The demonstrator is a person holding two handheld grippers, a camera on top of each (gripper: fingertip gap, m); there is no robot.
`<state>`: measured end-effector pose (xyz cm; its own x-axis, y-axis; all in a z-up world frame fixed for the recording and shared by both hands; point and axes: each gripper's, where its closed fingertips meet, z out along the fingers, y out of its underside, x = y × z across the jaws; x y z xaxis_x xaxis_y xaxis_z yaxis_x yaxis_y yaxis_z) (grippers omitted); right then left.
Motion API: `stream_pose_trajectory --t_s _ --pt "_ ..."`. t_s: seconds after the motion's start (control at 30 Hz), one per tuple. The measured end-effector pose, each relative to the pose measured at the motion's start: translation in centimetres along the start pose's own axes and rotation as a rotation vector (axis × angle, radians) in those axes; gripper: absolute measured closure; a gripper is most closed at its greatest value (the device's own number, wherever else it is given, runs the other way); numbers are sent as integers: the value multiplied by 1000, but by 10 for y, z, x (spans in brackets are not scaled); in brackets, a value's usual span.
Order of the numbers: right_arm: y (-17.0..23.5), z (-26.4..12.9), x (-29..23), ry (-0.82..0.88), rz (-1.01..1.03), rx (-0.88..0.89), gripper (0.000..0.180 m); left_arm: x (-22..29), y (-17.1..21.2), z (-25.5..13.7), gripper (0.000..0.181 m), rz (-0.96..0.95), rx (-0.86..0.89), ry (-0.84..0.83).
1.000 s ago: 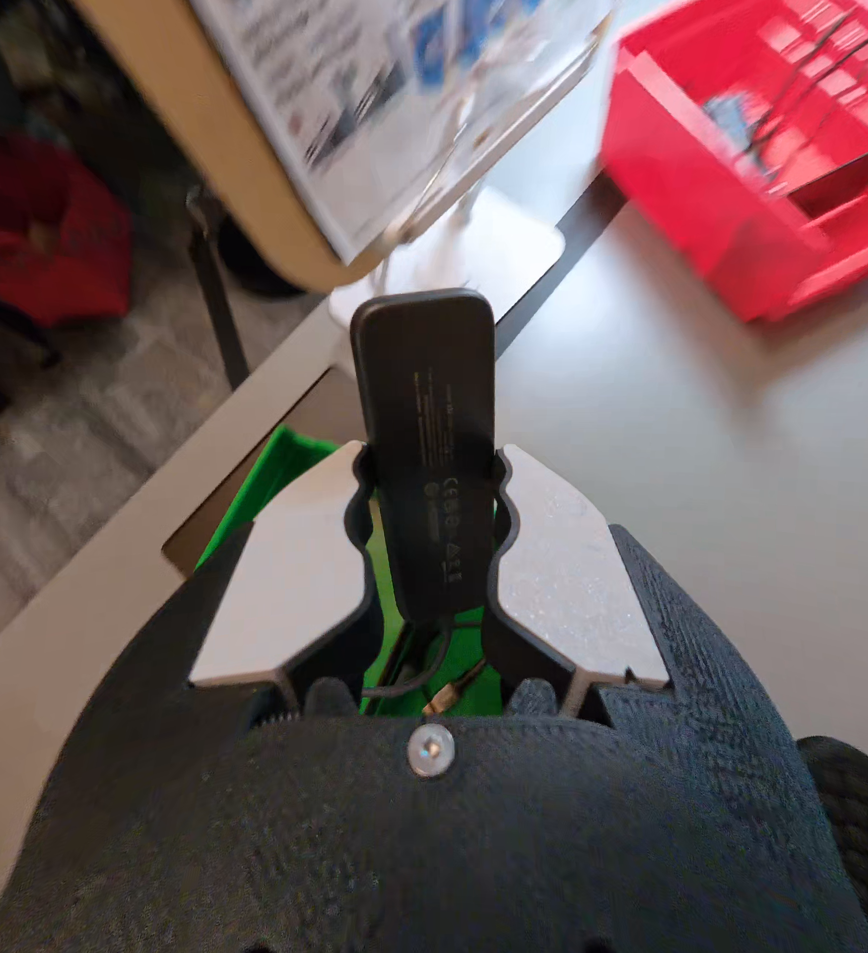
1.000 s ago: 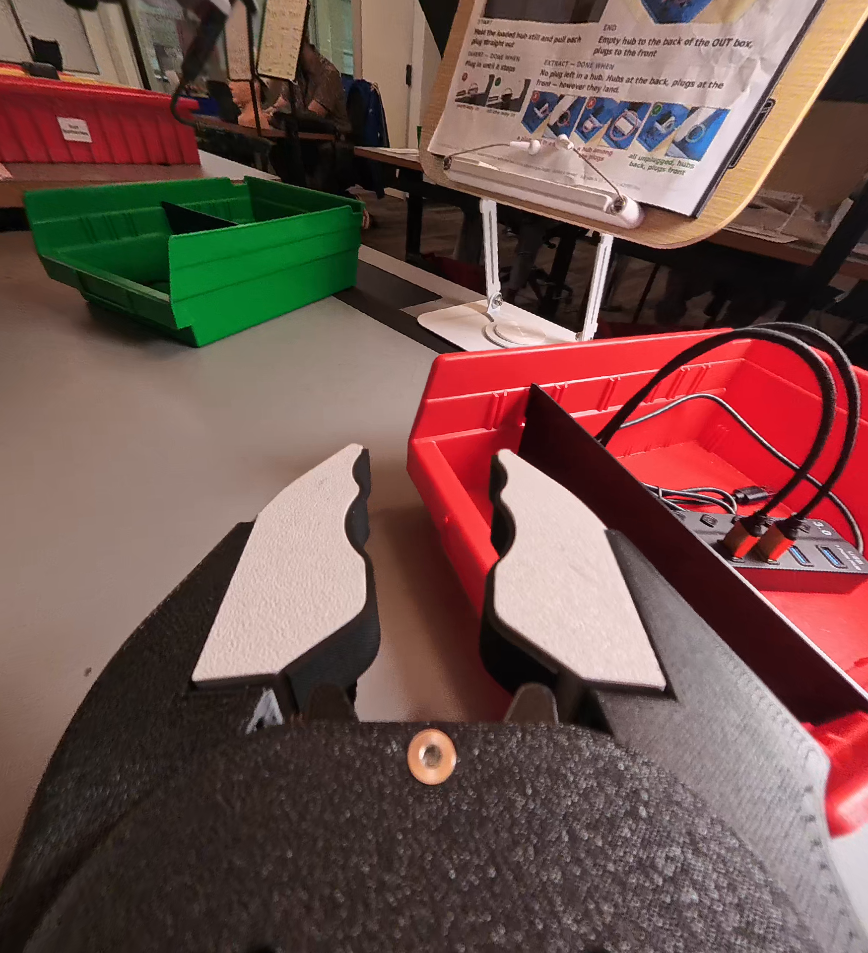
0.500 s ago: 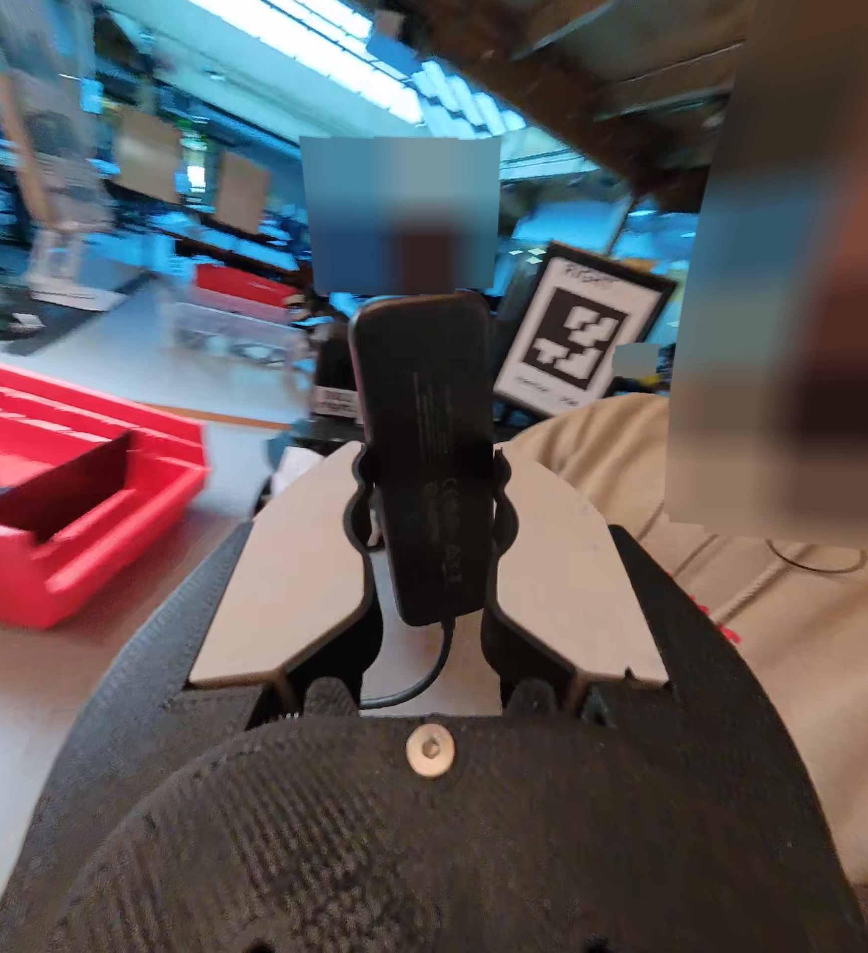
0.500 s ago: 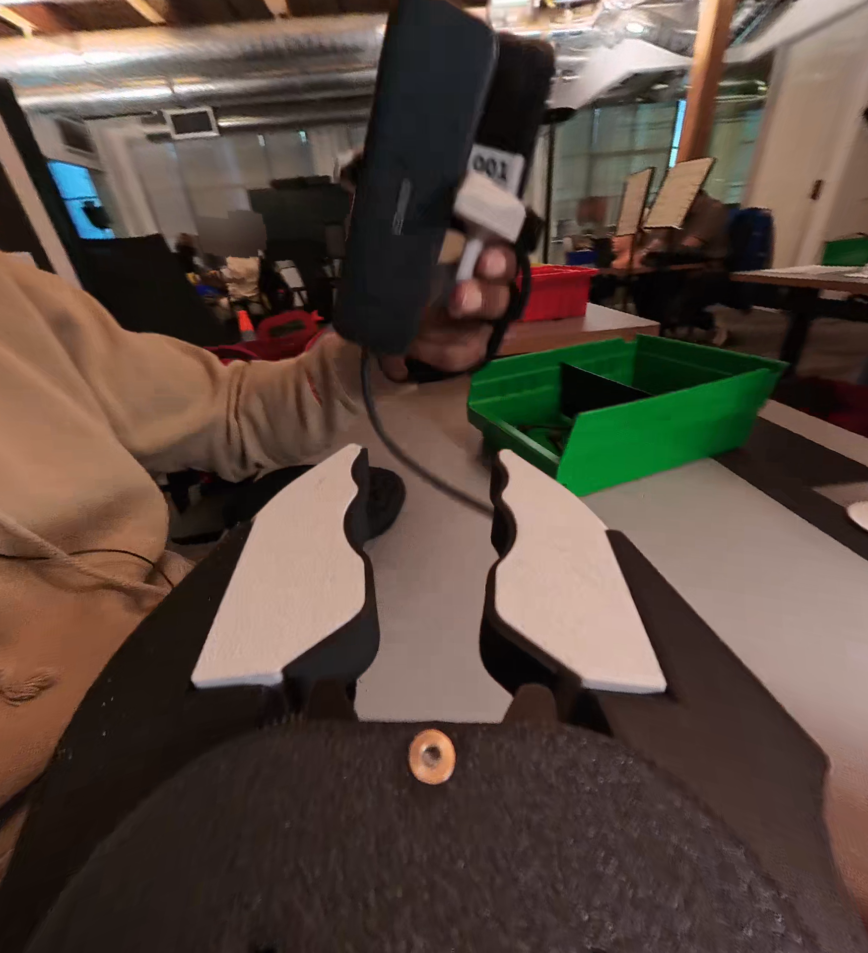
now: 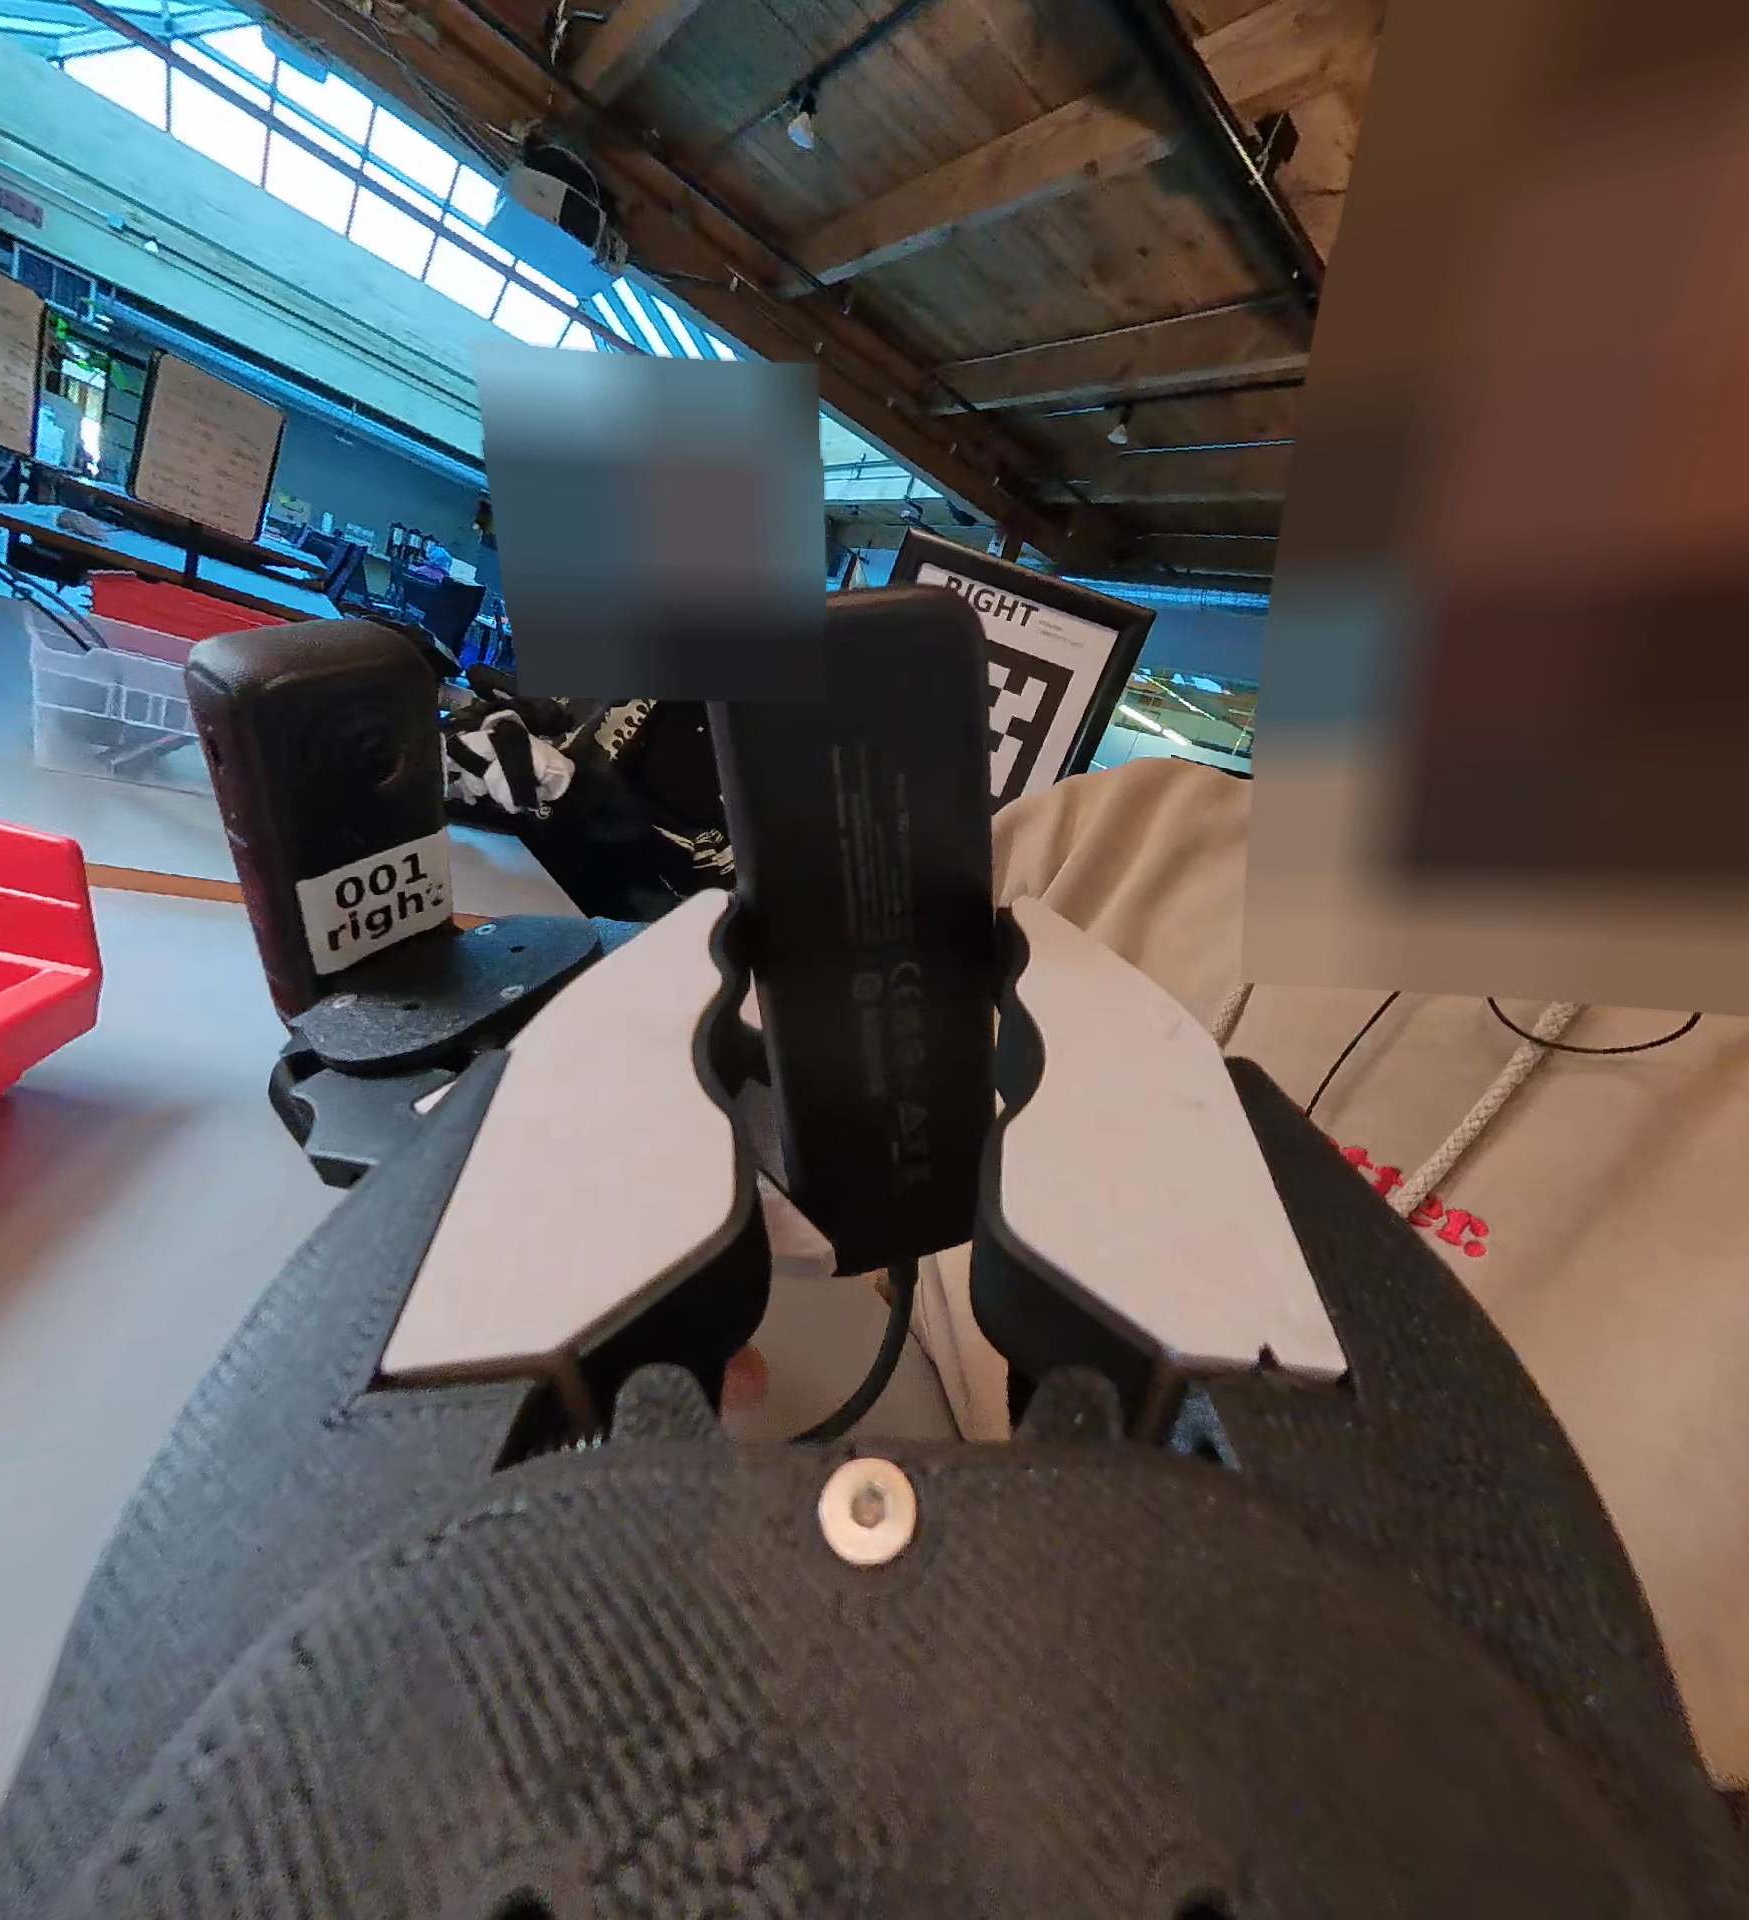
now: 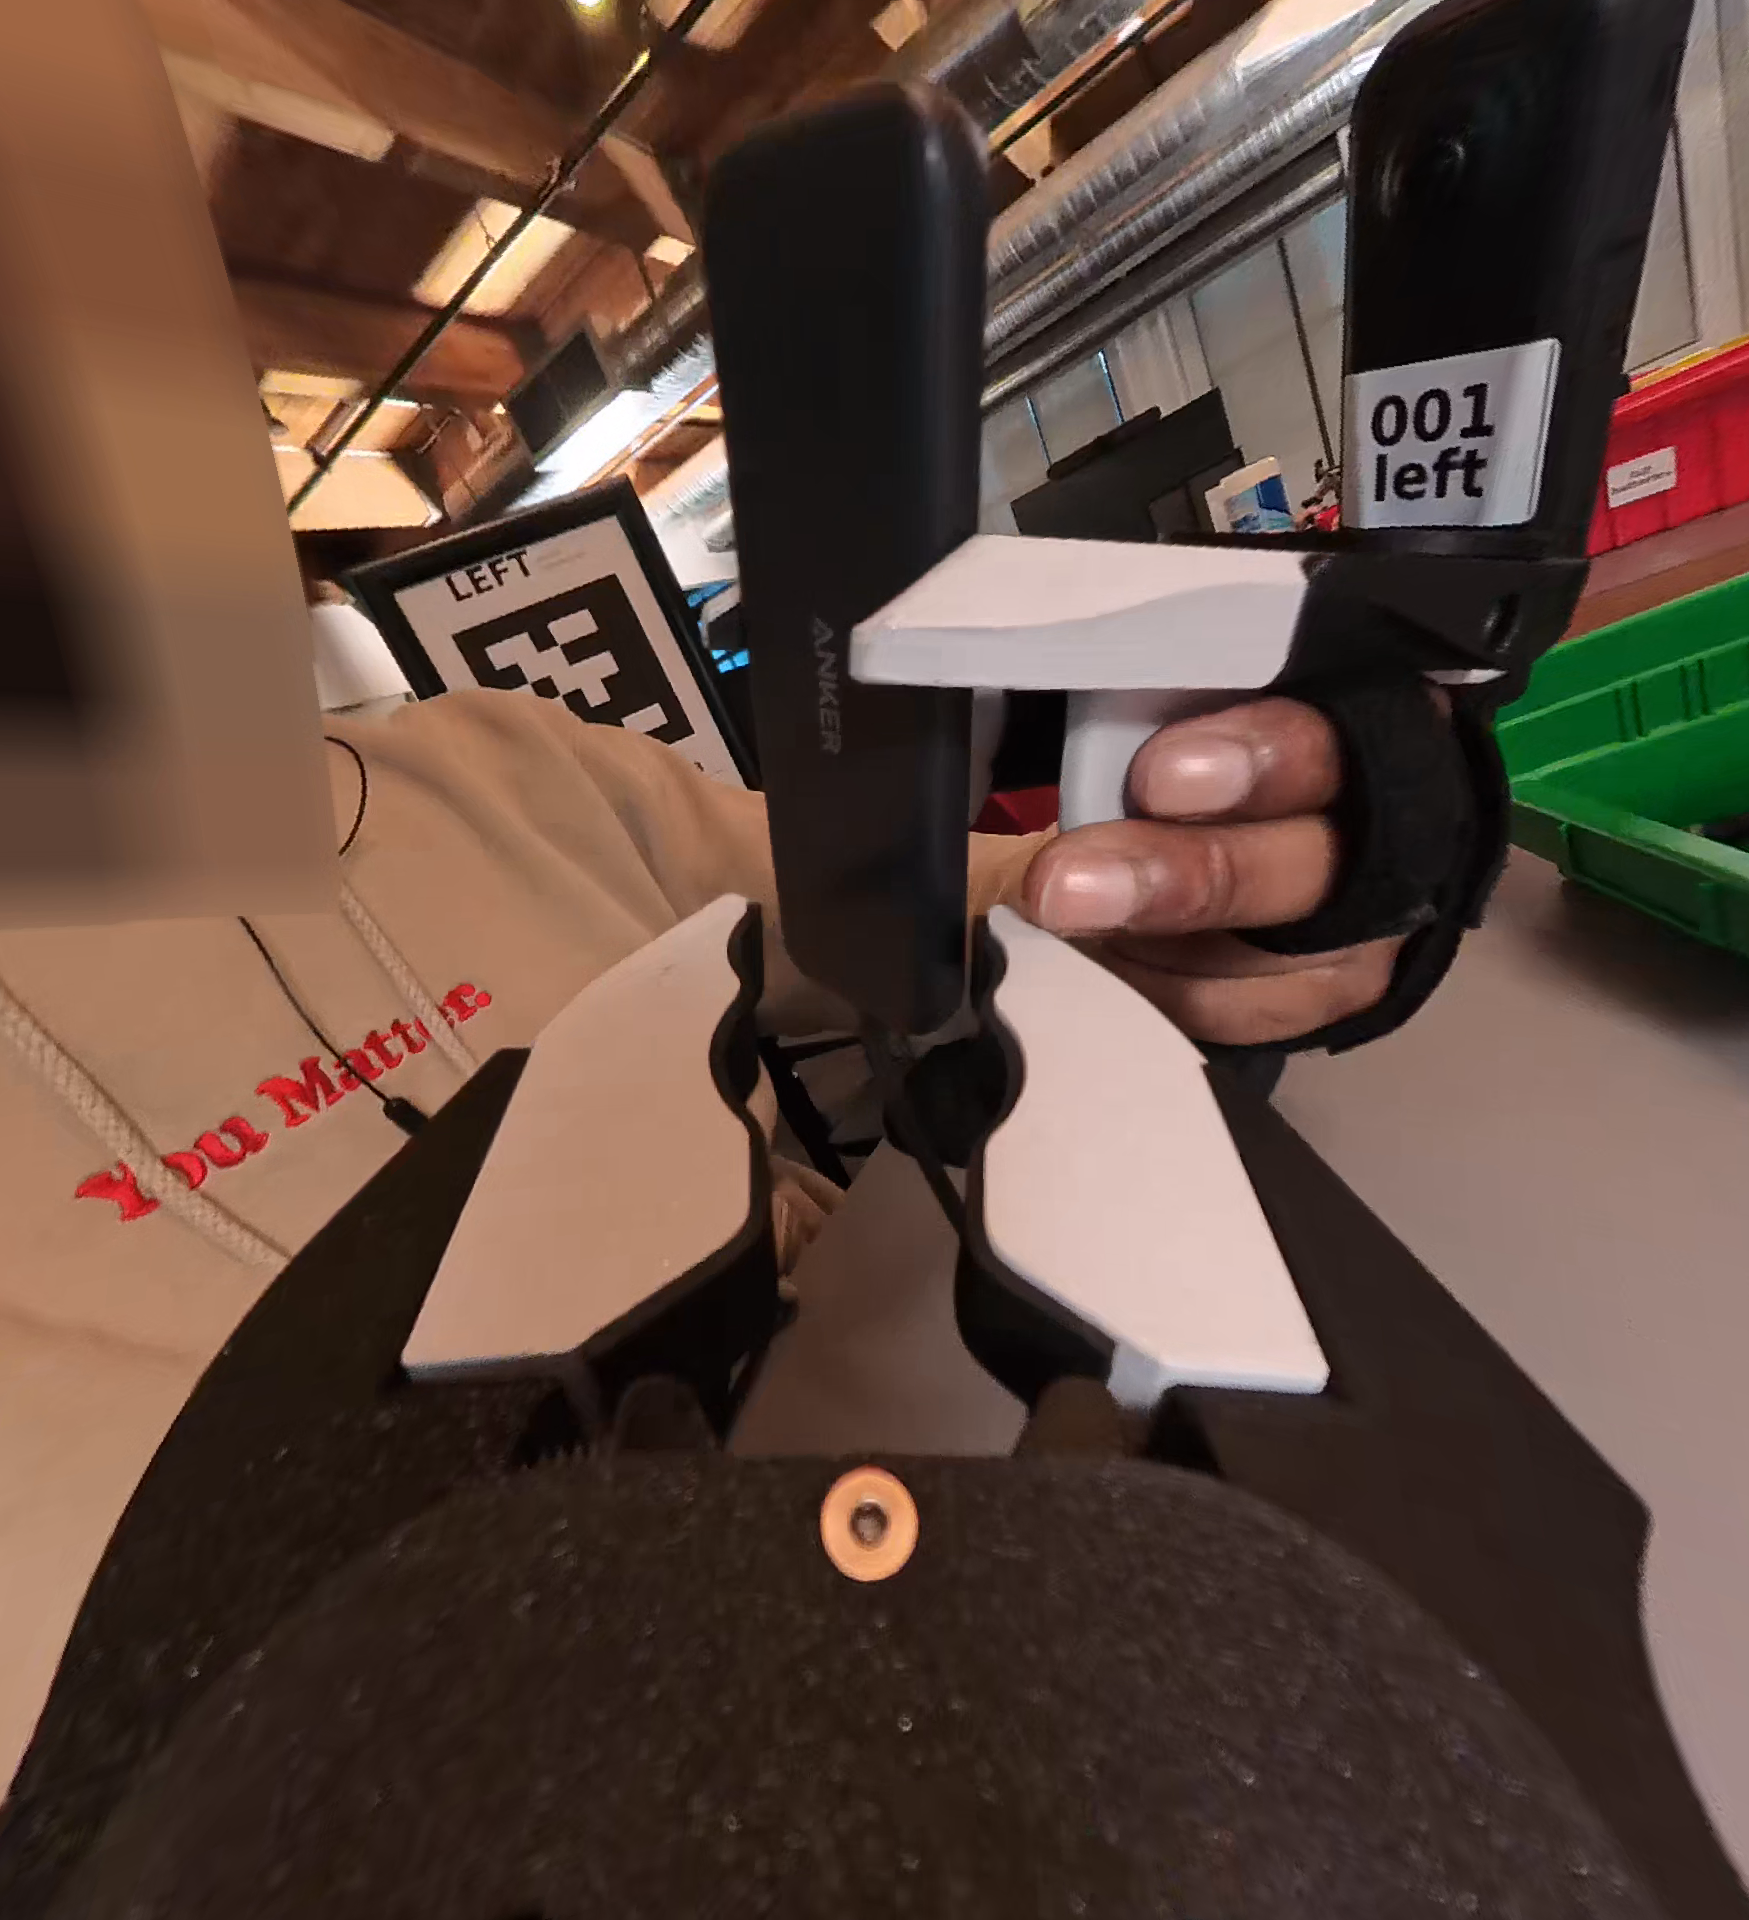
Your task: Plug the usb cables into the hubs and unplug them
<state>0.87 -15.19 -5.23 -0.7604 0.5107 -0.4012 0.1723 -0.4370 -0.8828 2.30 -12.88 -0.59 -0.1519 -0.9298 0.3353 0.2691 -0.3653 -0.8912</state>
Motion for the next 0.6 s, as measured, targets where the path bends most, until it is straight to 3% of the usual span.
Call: stream_pose_trajectory --t_s 0.23,0.43,0.6 --pt "-4 -3 -1 -31 55 74 157 -1 -5 -3 135 -9 63 3" --pt "-21 -27 20 121 28 178 169 -38 -18 -35 139 0 131 -327" --pt "-41 -45 26 244 -95 273 169 -46 -1 -40 141 79 45 -428"
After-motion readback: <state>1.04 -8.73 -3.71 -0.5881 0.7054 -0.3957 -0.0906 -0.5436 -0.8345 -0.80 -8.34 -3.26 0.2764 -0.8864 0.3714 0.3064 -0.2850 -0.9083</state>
